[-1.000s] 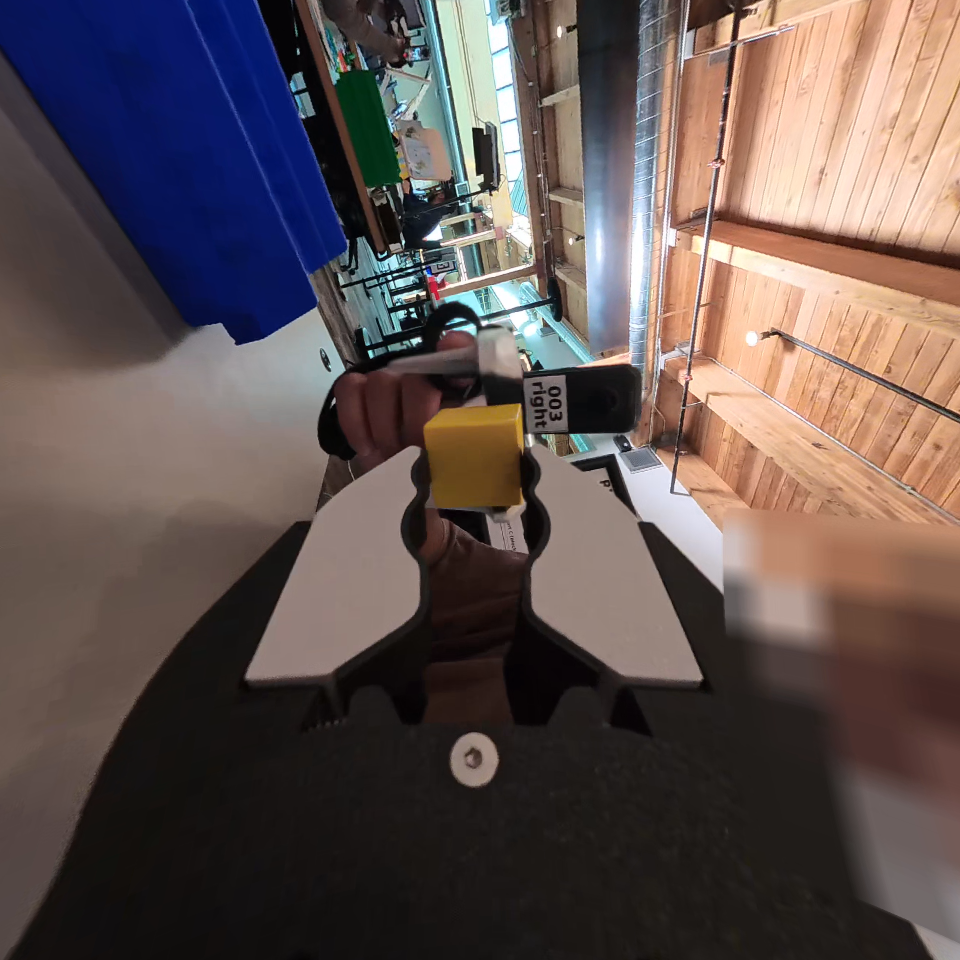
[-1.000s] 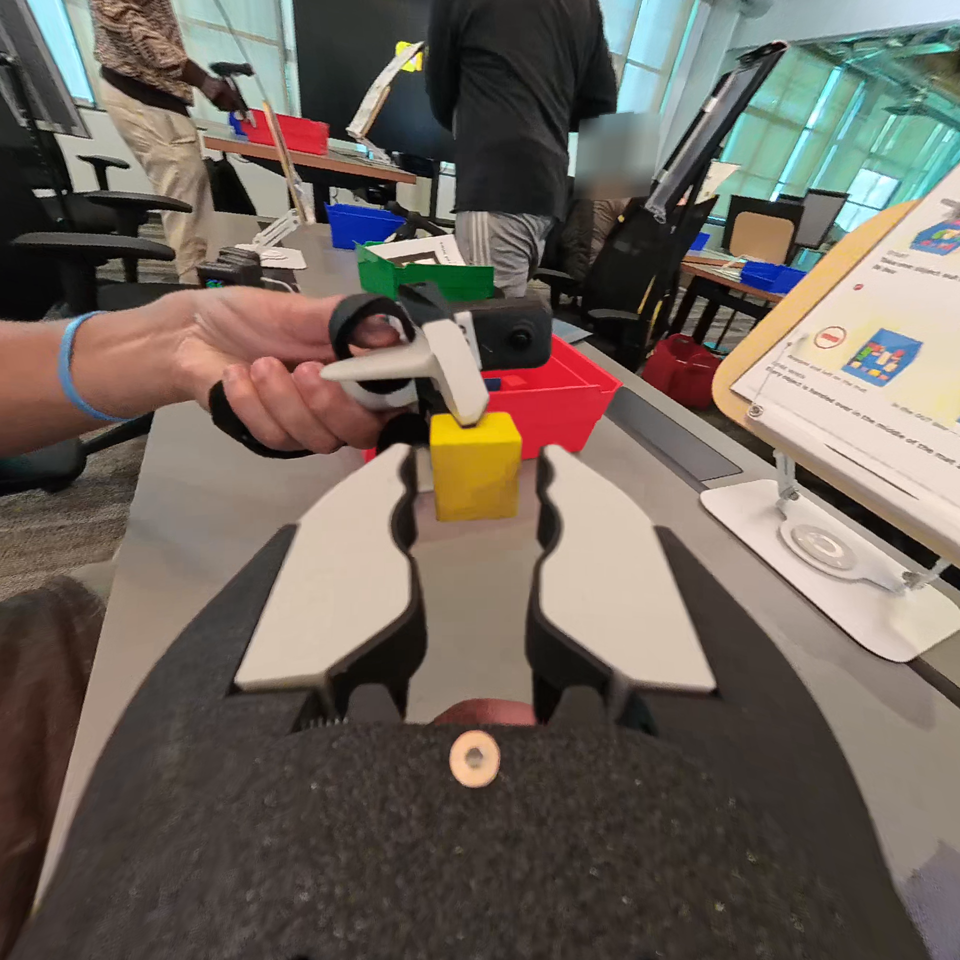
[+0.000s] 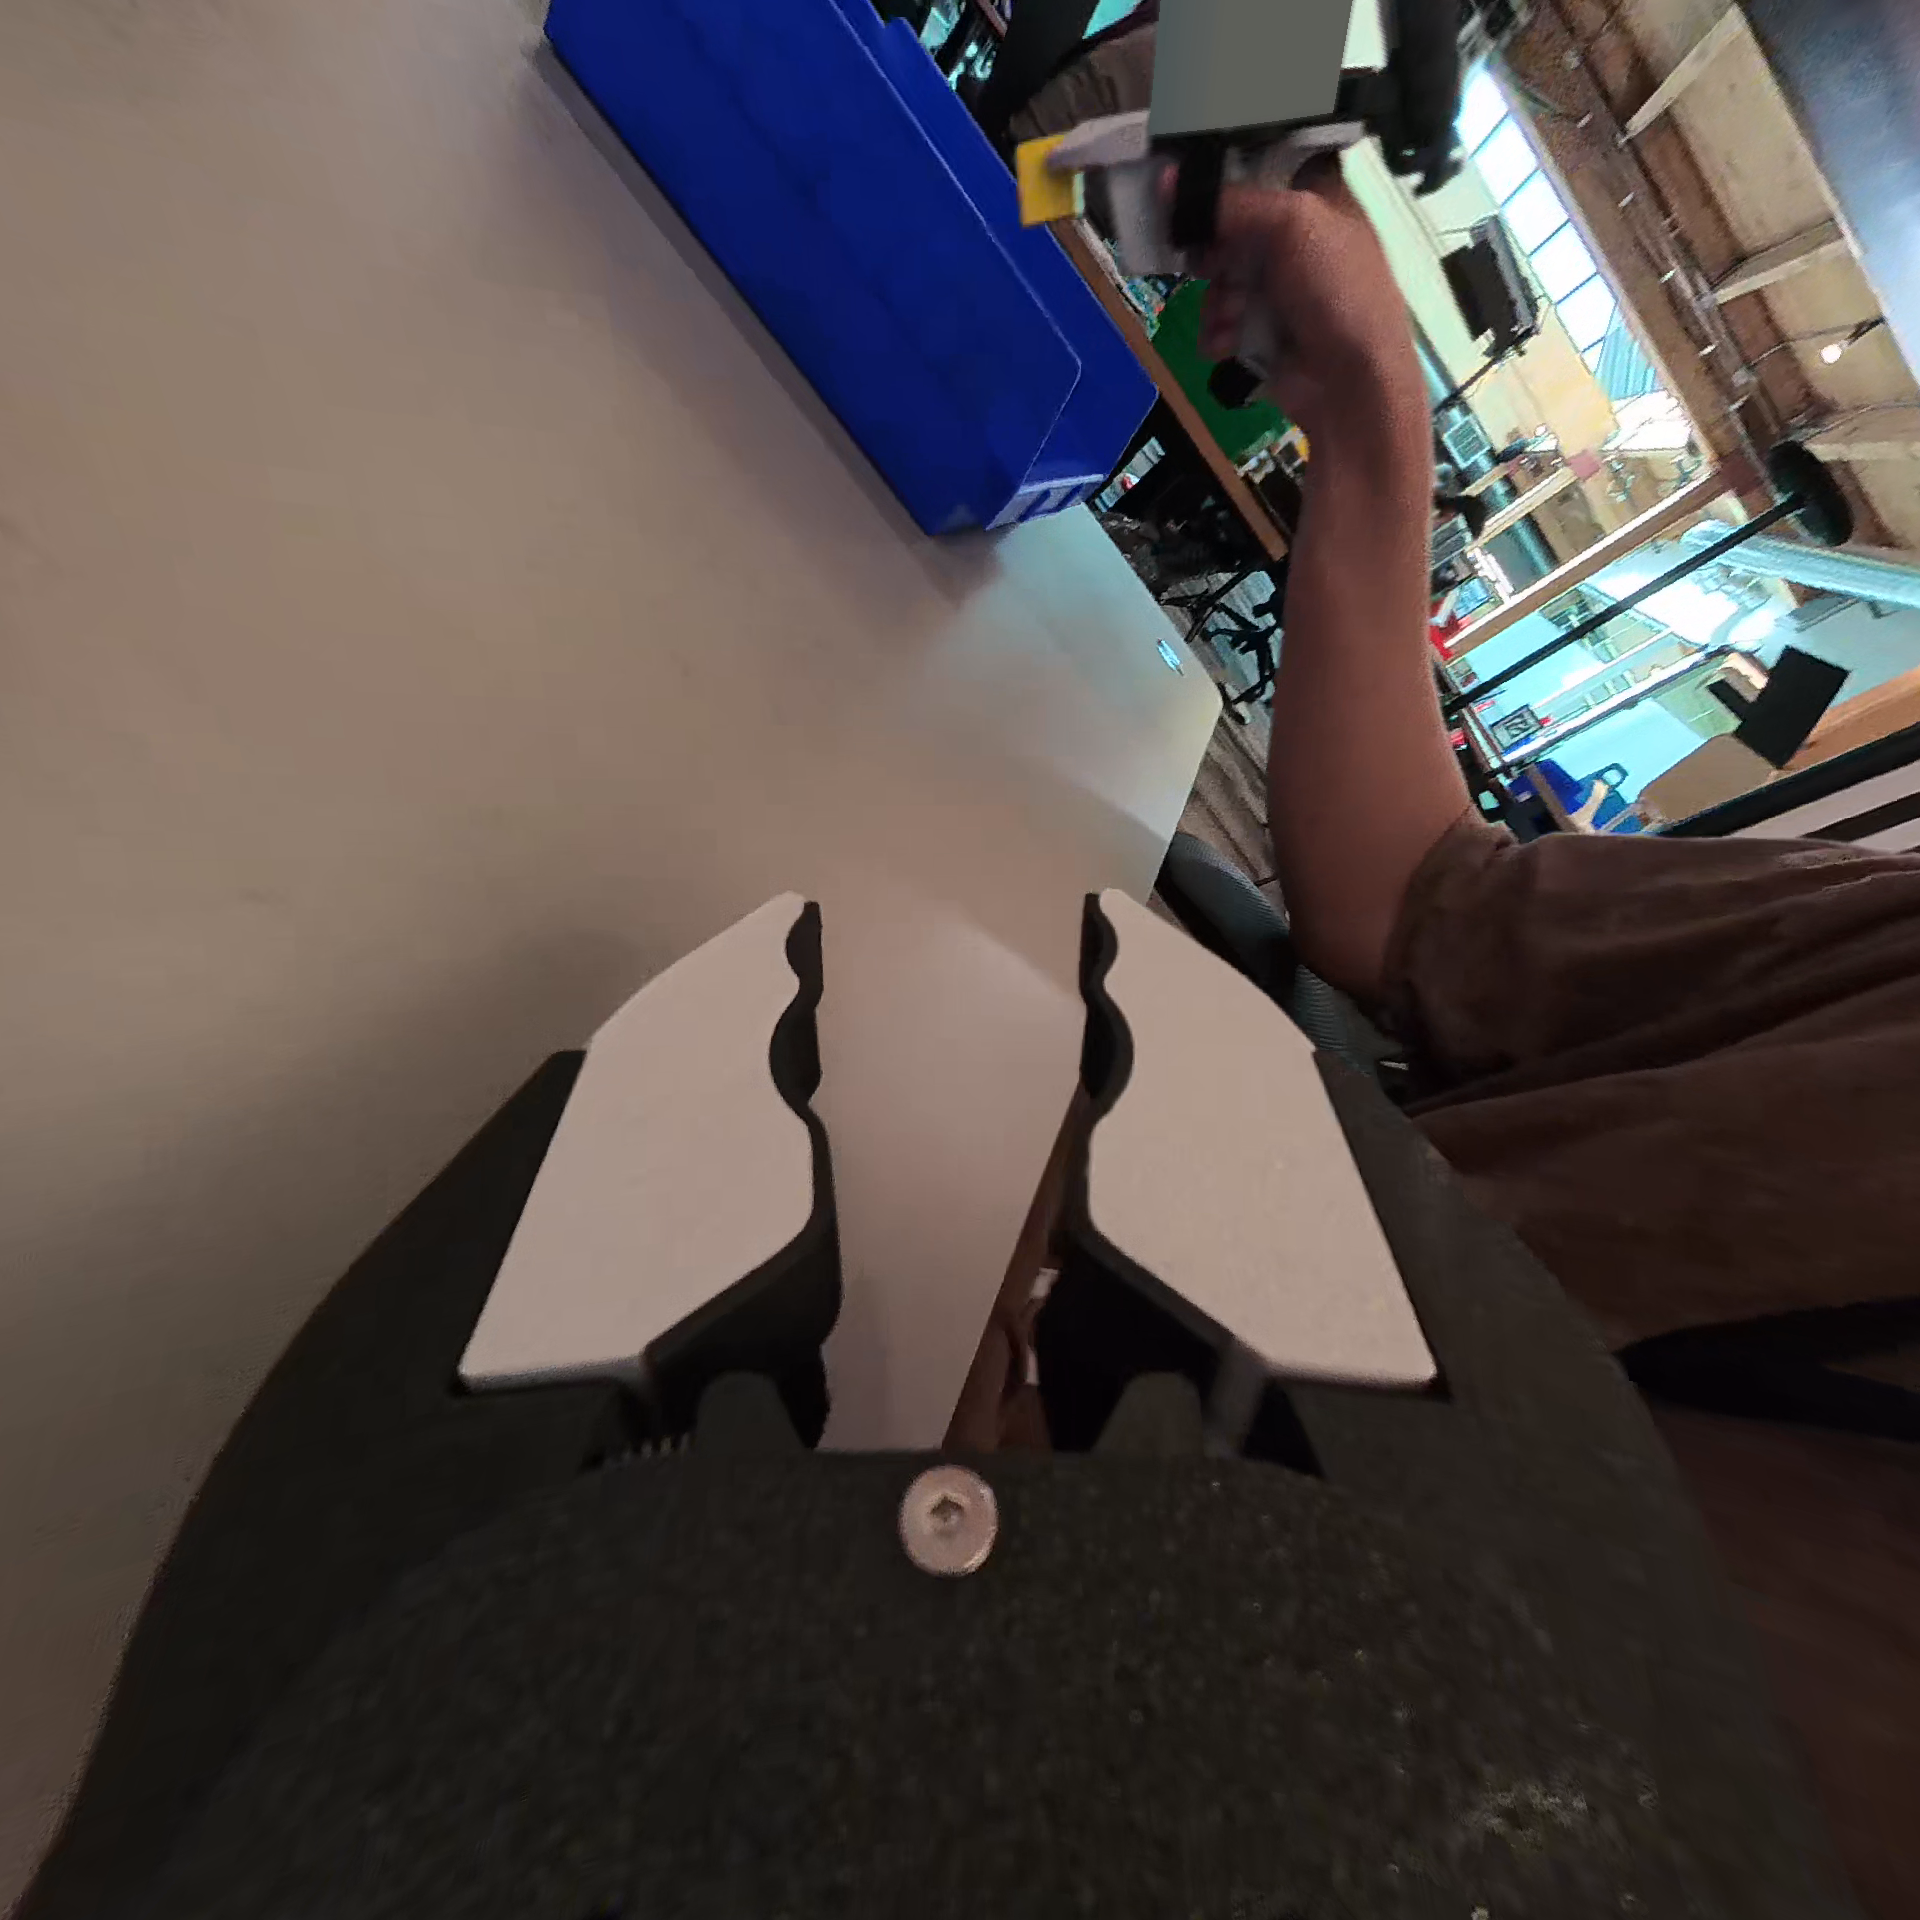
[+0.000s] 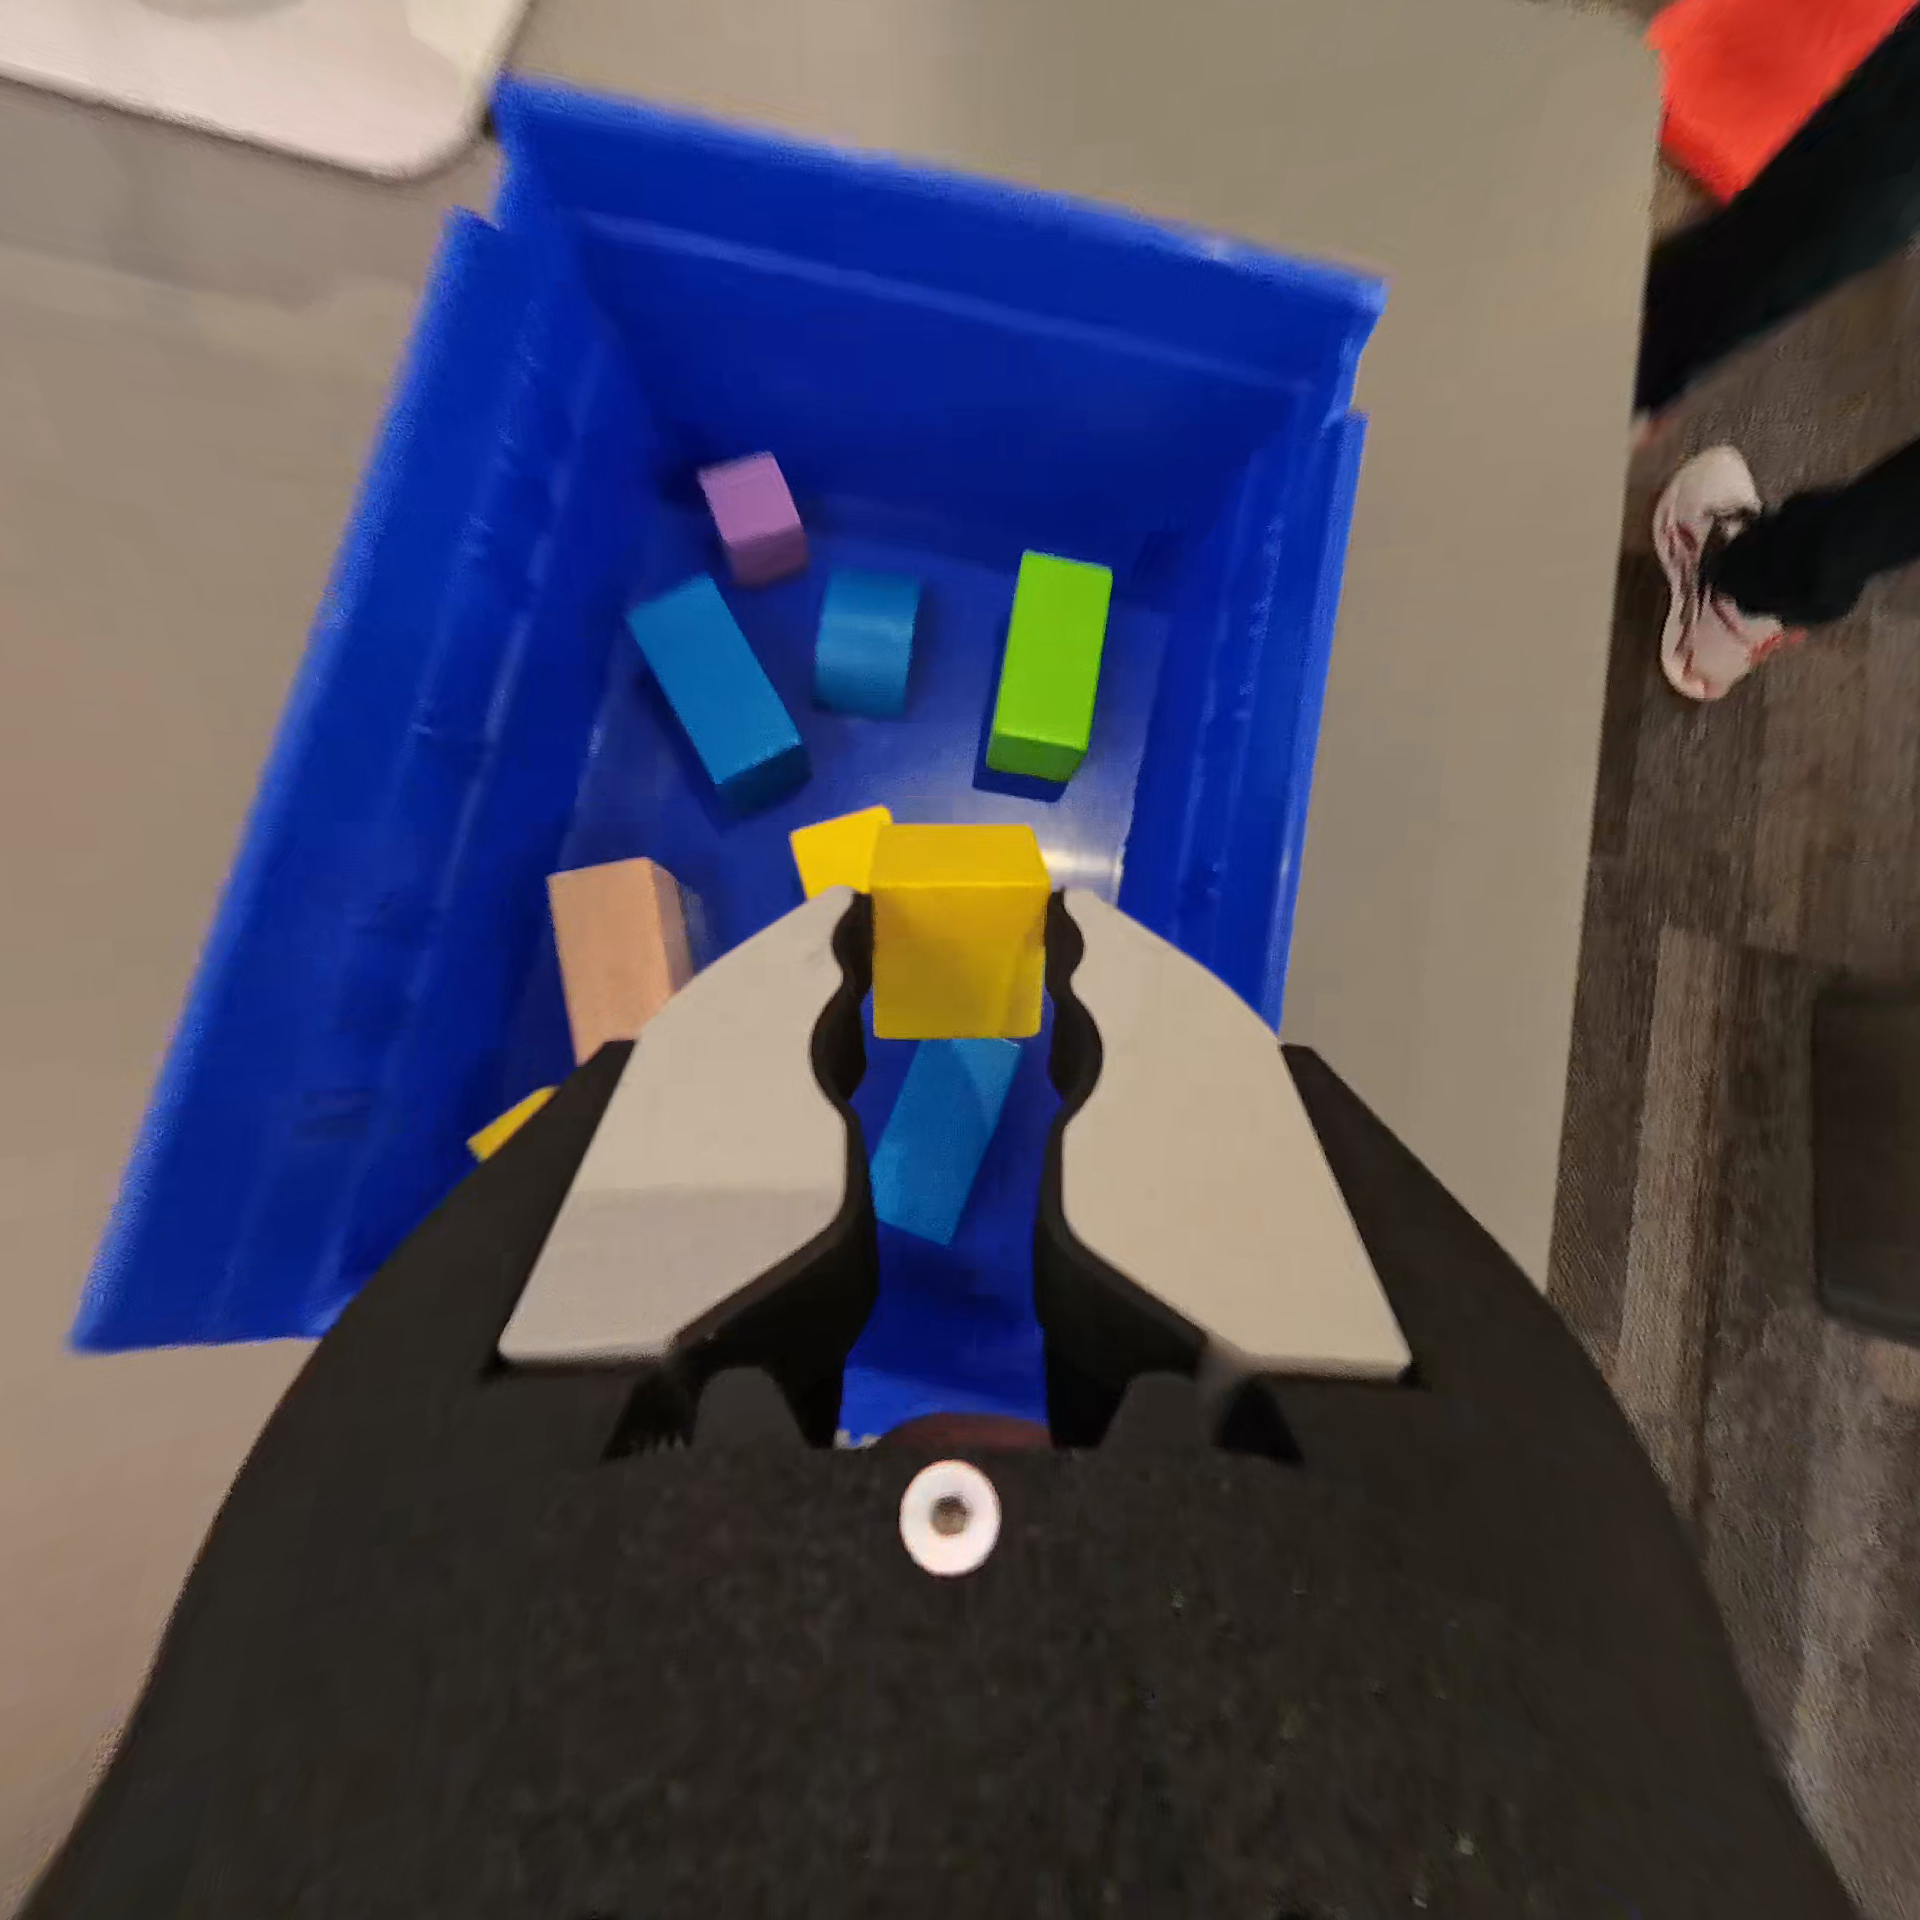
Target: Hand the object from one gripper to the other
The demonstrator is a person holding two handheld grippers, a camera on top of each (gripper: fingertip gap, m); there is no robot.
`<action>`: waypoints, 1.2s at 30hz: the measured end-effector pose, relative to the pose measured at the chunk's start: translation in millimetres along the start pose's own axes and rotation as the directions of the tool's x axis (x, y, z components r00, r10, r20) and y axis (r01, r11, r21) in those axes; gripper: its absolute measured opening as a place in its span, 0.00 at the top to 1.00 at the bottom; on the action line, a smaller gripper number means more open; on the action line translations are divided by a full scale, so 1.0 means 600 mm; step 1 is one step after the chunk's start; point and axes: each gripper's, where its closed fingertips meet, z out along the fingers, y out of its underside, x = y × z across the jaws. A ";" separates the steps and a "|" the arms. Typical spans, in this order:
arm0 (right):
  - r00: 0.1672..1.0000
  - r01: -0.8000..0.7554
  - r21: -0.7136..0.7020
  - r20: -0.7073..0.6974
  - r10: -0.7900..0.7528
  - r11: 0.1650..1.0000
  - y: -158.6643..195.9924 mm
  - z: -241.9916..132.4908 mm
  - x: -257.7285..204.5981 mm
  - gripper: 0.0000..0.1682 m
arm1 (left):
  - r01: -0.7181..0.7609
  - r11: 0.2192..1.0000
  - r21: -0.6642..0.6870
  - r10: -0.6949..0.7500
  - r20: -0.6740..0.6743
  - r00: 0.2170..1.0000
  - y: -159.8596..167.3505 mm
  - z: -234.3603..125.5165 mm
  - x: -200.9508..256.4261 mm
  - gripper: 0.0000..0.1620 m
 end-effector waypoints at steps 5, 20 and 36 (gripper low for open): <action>0.996 0.046 -0.230 -0.065 -0.063 0.972 0.030 0.087 0.018 0.81 | 0.003 1.000 -0.024 -0.003 -0.010 1.000 0.001 0.006 -0.004 0.71; 0.981 0.108 -0.495 -0.089 -0.175 0.862 0.058 0.173 0.038 0.81 | 0.043 0.998 -0.039 -0.044 -0.036 0.998 0.009 0.002 -0.006 0.71; 0.975 0.220 0.224 -0.048 -0.215 0.949 -0.012 -0.085 -0.109 0.73 | 0.009 0.997 -0.080 -0.003 0.086 0.996 0.018 -0.008 -0.035 0.70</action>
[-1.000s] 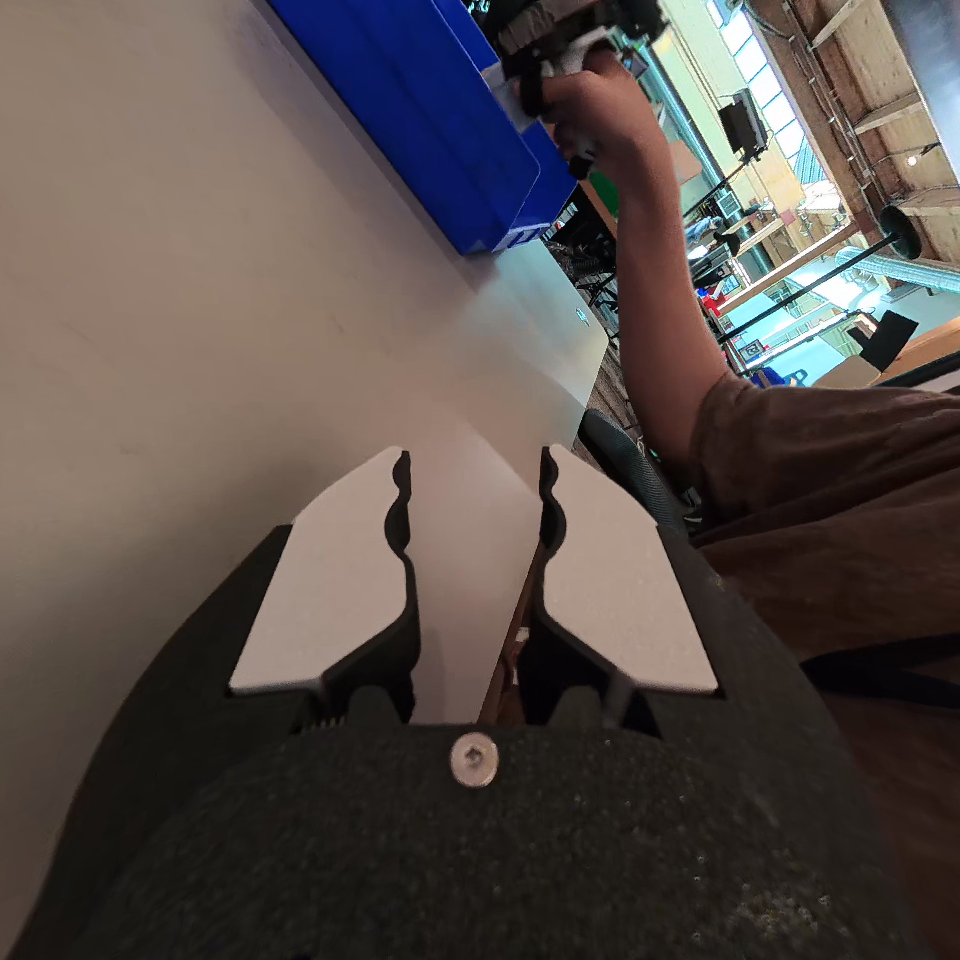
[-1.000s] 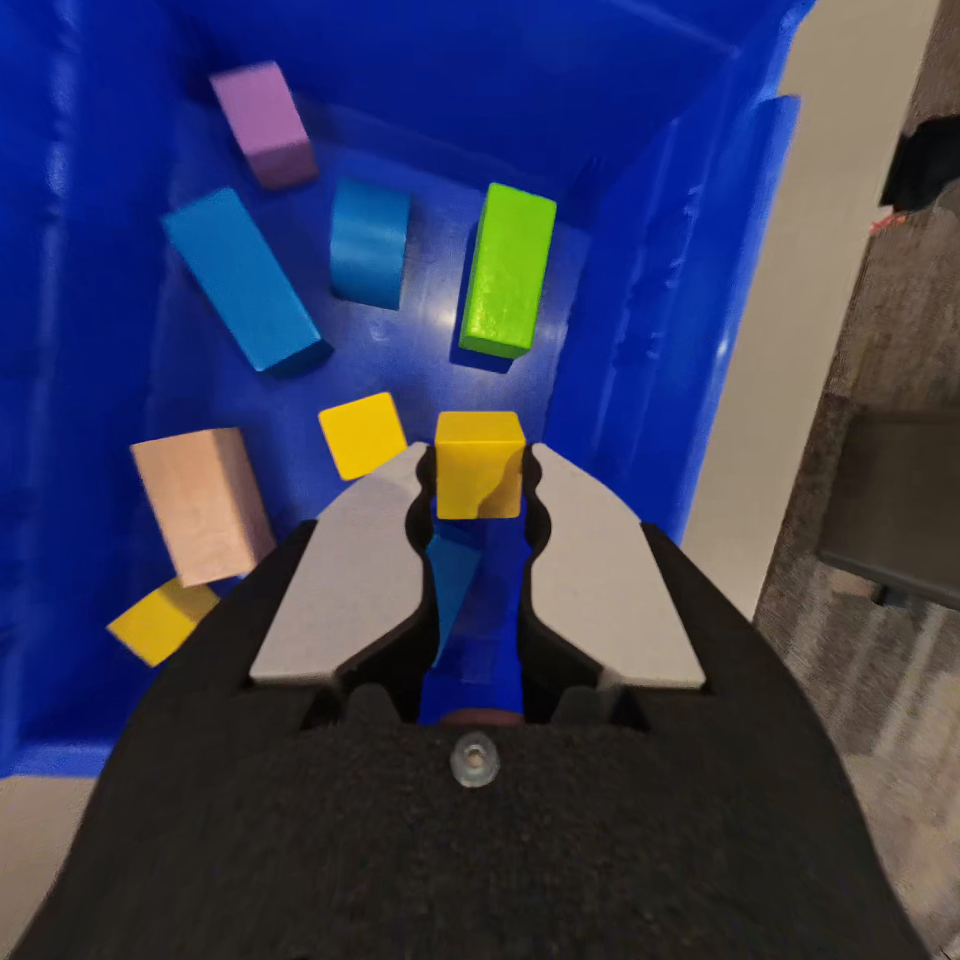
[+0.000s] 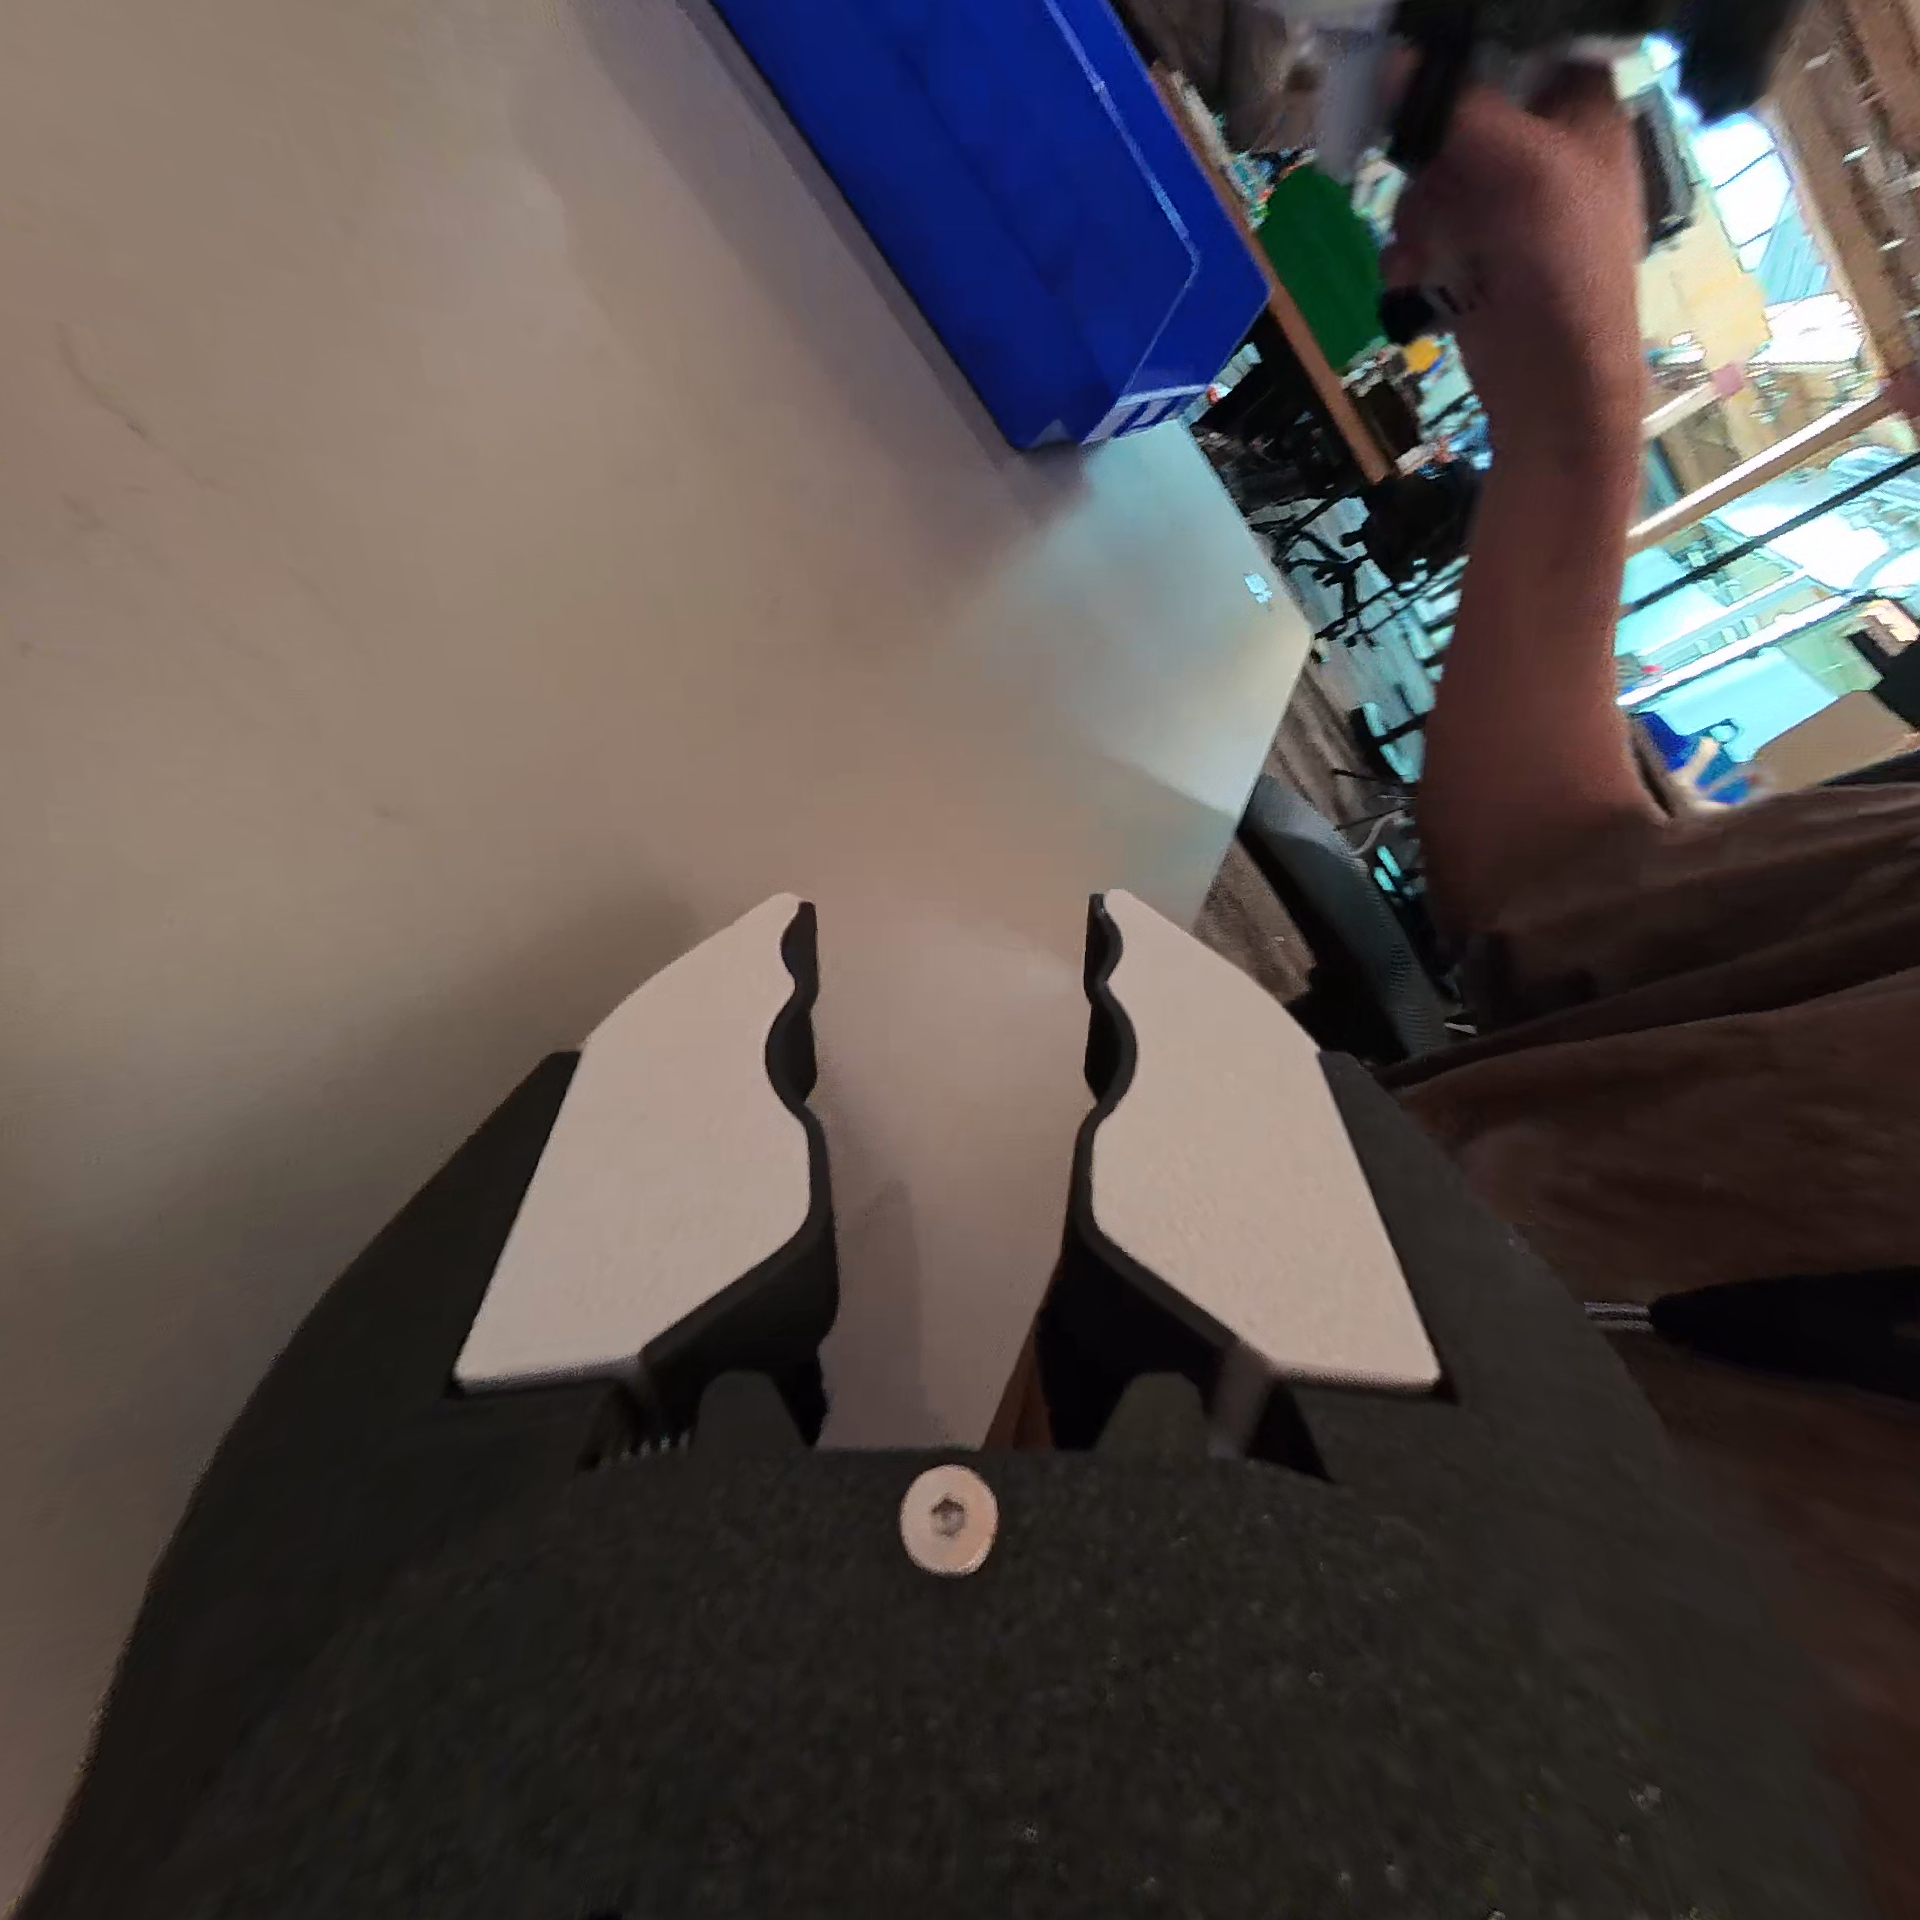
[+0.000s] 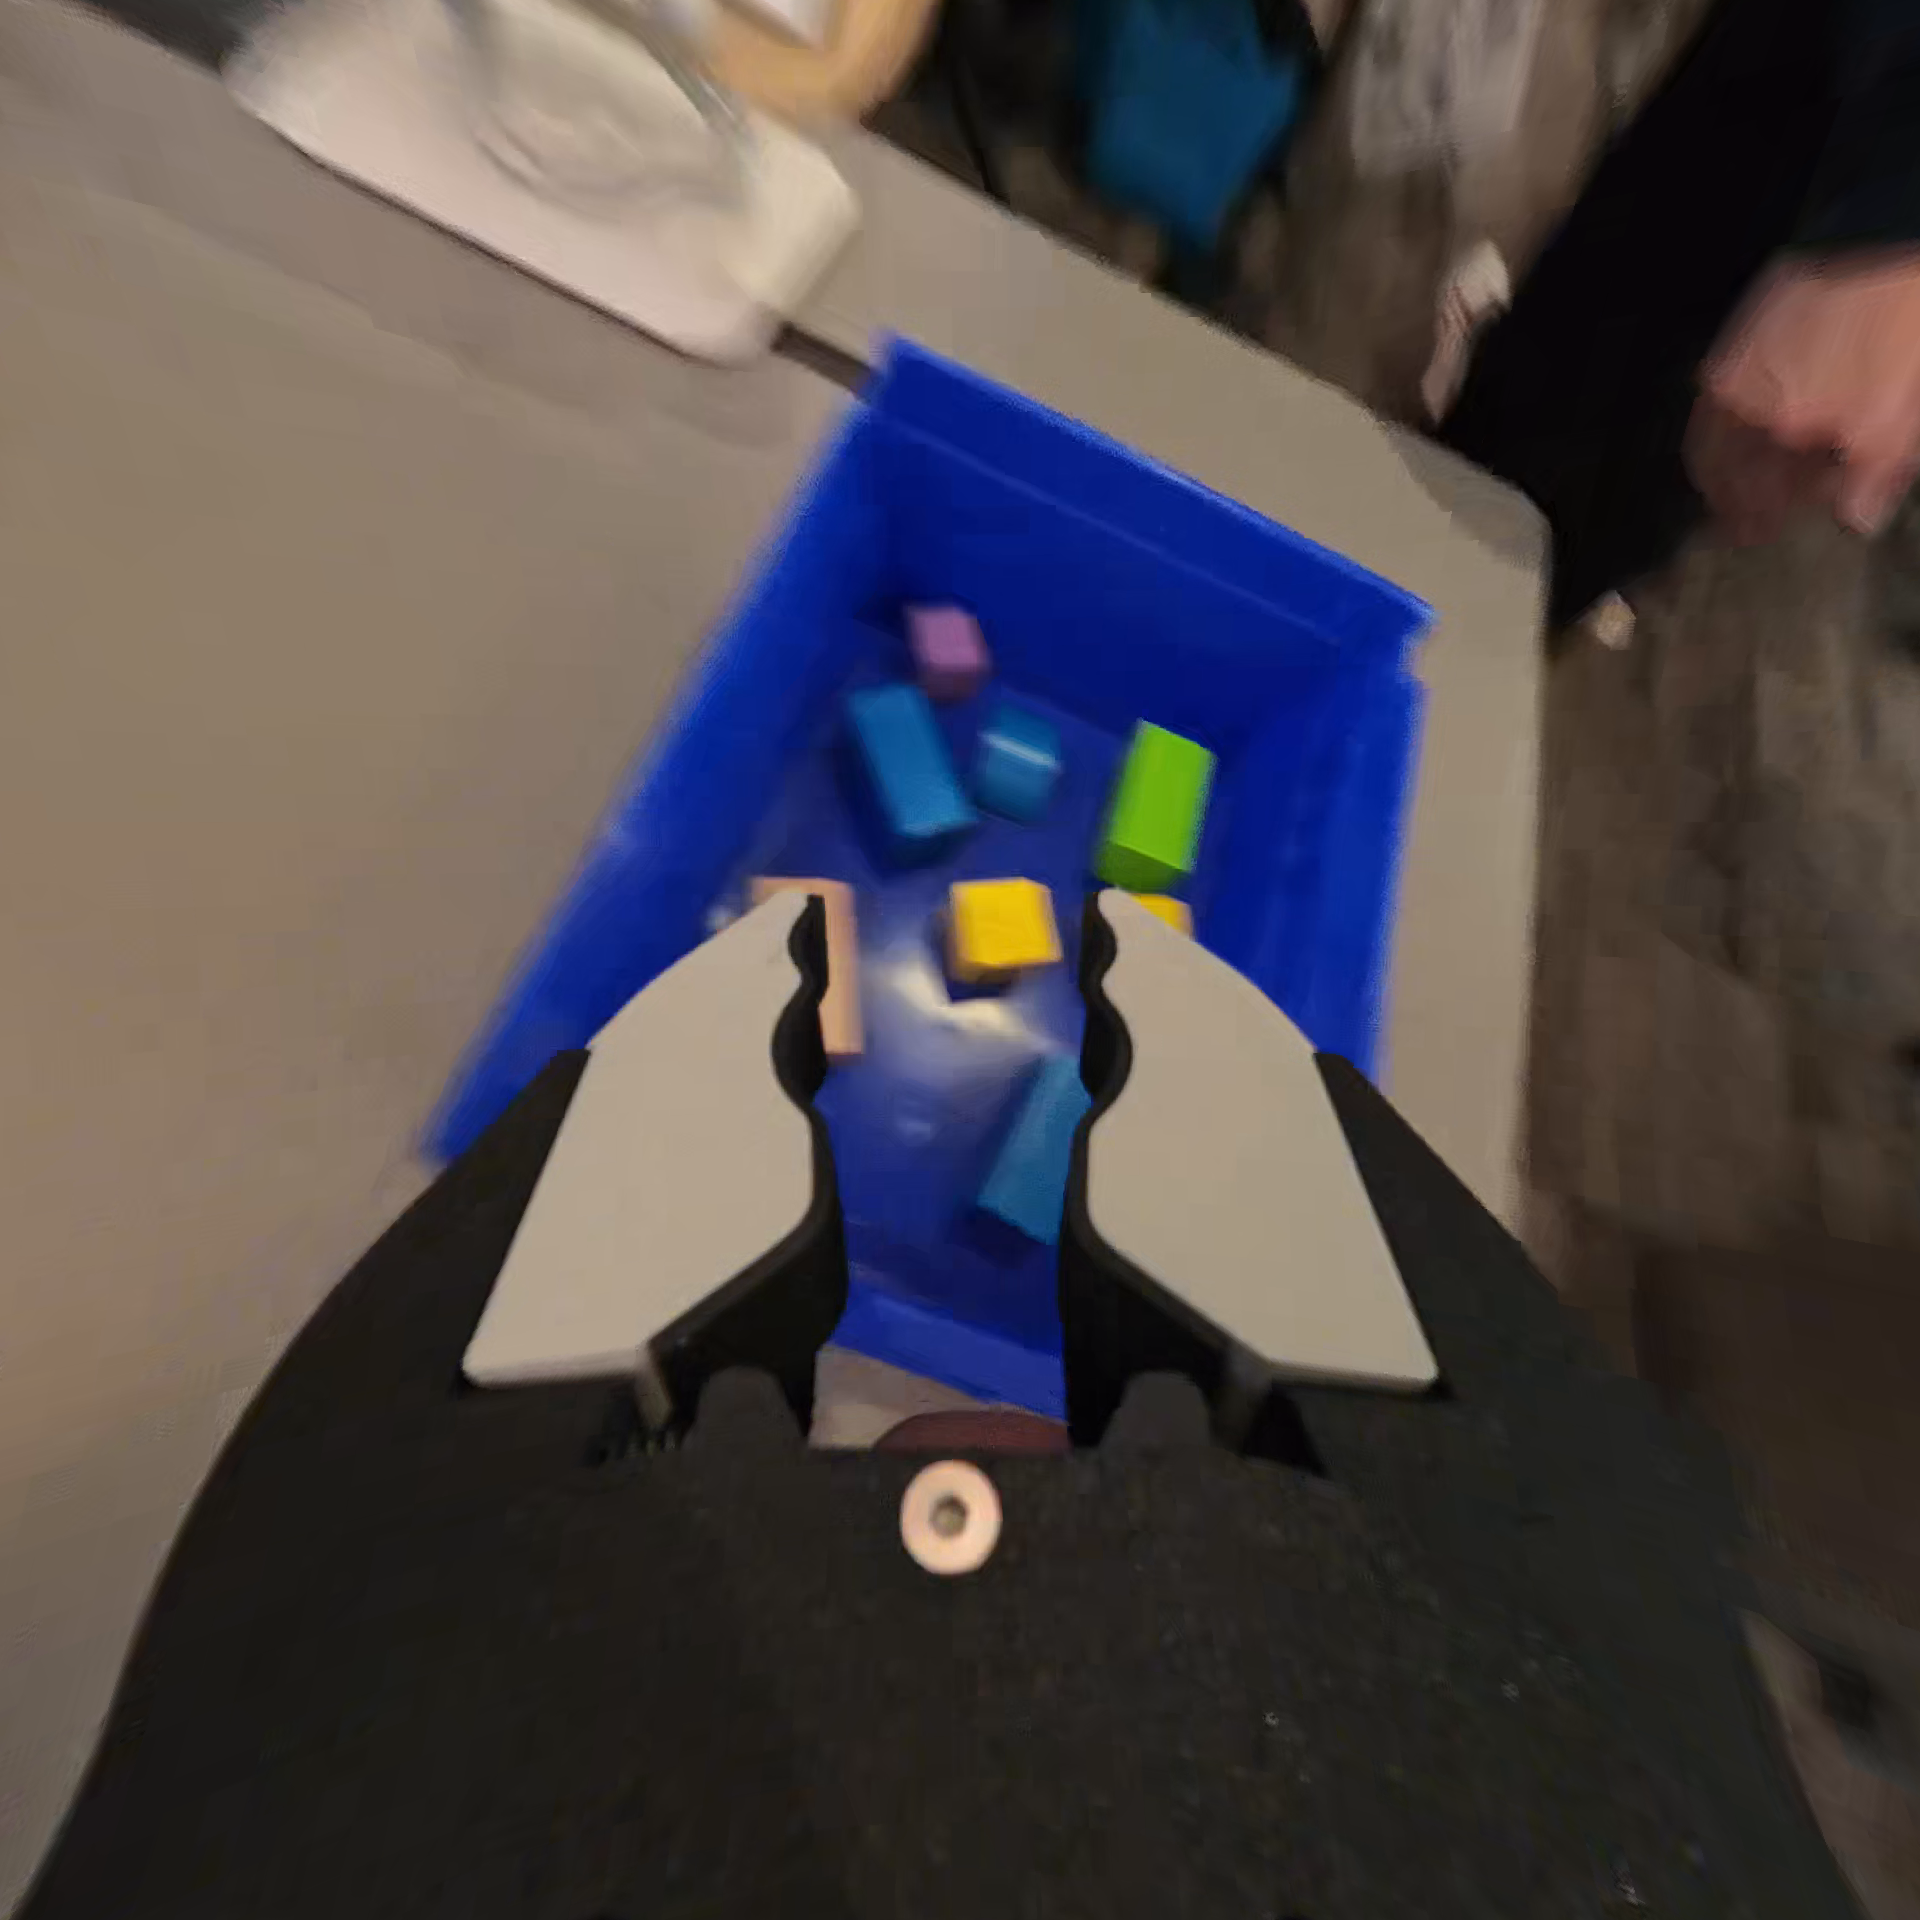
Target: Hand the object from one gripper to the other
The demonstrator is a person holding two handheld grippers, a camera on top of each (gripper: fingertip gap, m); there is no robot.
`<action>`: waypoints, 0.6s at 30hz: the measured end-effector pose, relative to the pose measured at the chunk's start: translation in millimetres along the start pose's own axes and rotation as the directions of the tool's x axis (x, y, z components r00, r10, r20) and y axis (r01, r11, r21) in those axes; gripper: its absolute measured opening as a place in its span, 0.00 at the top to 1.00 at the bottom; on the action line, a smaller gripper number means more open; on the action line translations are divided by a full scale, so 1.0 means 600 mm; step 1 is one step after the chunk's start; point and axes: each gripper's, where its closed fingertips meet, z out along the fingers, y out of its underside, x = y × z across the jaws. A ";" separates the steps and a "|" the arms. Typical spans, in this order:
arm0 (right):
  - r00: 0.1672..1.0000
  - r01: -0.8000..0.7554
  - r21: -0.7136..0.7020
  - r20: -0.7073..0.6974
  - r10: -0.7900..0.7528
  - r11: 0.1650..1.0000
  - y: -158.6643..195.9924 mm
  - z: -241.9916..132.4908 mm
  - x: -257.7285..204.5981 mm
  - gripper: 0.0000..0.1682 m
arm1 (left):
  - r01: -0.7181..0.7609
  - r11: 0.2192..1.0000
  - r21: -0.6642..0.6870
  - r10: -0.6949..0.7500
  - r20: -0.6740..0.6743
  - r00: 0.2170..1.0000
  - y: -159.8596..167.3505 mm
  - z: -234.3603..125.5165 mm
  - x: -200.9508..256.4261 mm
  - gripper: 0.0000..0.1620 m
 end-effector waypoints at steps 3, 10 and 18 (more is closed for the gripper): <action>0.974 -0.125 0.289 0.219 0.061 0.949 0.013 -0.054 -0.135 0.72 | -0.006 1.000 -0.011 0.007 0.073 0.997 -0.001 -0.008 -0.019 0.68; 0.950 -0.220 0.423 0.299 0.094 0.879 0.097 -0.078 -0.276 0.71 | -0.003 1.000 0.004 0.002 0.302 0.953 -0.056 -0.089 -0.060 0.66; 0.956 -0.119 0.442 0.293 -0.018 0.889 0.101 -0.083 -0.300 0.70 | 0.197 0.941 -0.274 0.107 0.796 0.595 -0.161 -0.284 -0.220 0.54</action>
